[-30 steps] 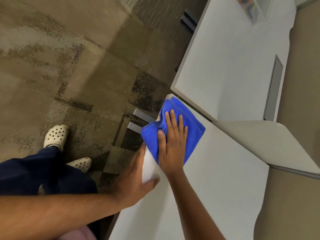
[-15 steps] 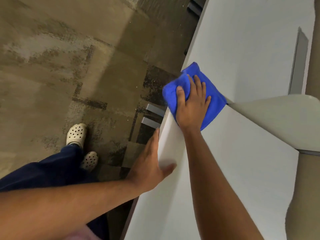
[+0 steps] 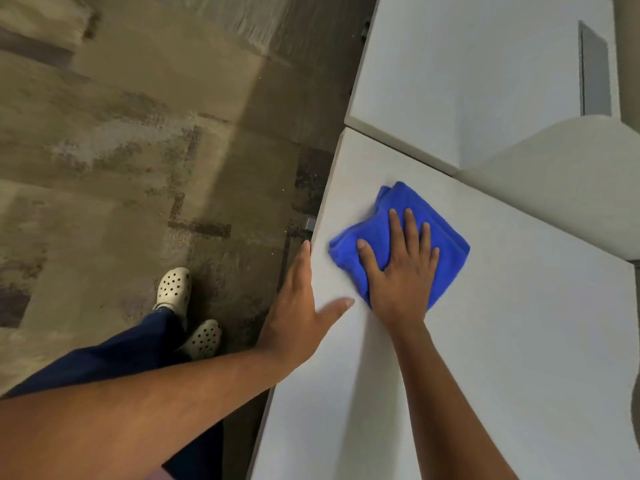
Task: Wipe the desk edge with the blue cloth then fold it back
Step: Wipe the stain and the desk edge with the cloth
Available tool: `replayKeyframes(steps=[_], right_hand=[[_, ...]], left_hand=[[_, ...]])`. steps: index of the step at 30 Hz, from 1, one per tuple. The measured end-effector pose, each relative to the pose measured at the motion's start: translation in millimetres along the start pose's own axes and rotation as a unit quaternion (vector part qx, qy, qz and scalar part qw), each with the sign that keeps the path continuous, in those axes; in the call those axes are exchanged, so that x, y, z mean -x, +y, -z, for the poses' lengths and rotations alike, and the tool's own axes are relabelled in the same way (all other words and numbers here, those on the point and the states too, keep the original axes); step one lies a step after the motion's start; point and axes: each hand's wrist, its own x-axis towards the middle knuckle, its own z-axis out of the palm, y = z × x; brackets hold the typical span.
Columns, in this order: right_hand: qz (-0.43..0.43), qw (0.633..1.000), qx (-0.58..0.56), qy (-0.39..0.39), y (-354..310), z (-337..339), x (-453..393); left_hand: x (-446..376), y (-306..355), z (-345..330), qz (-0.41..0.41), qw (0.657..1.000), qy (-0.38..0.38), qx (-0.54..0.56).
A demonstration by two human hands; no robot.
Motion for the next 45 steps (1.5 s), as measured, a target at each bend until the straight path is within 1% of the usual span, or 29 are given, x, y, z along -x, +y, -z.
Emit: replayKeyframes(steps=[3,6,9,12,15,19,22,24,27,30,32,34,37,39,42,45], right_hand=[[-0.044,0.999,0.023,0.003,-15,-2,-48],[-0.034,0.999,0.032,0.011,-36,-6,-96],[0.008,0.999,0.035,0.013,-67,-13,-117],[0.071,0.996,0.051,0.007,-92,-18,-116],[0.147,0.987,0.064,0.008,-94,-23,-104],[0.192,0.981,0.034,-0.001,-81,-15,-125],[0.186,0.982,0.017,-0.006,-81,-11,-141],[0.188,0.982,0.014,-0.01,-81,-14,-134],[0.212,0.977,-0.013,-0.022,-69,-17,-100],[0.225,0.973,-0.032,-0.034,-45,-19,-45],[0.209,0.977,-0.024,-0.029,-27,-18,-11],[0.173,0.985,-0.006,-0.024,-14,-15,1],[0.121,0.991,0.038,-0.038,-22,-9,-29],[0.103,0.992,0.05,-0.048,-41,-9,-61],[0.122,0.991,0.042,-0.046,-66,-7,-108],[0.179,0.982,0.054,-0.033,-81,-11,-126]], left_hand=[[-1,-1,-1,0.007,1.0,0.007,-0.003],[-4,-3,-3,0.009,1.0,0.016,-0.009],[-4,-3,-5,0.016,1.0,0.02,-0.011],[-6,-2,-6,0.023,0.999,0.019,-0.023],[-7,-6,-8,0.024,0.999,0.023,-0.032],[-10,-4,-4,0.018,0.999,0.023,-0.023],[-11,-2,-3,0.02,0.999,0.019,-0.023],[-8,-1,-3,0.025,0.999,0.027,-0.032],[-7,-1,-2,0.018,0.998,0.032,-0.044],[-7,0,-3,-0.018,0.998,0.041,-0.036],[-6,0,-5,-0.027,0.998,0.05,-0.02],[-5,2,-5,-0.02,0.998,0.058,-0.006],[-5,3,-3,-0.019,0.999,0.048,-0.012],[-4,2,-2,-0.011,0.999,0.044,-0.021],[-2,7,-1,0.033,0.999,0.024,-0.034],[-3,10,1,0.045,0.999,0.001,-0.025]])
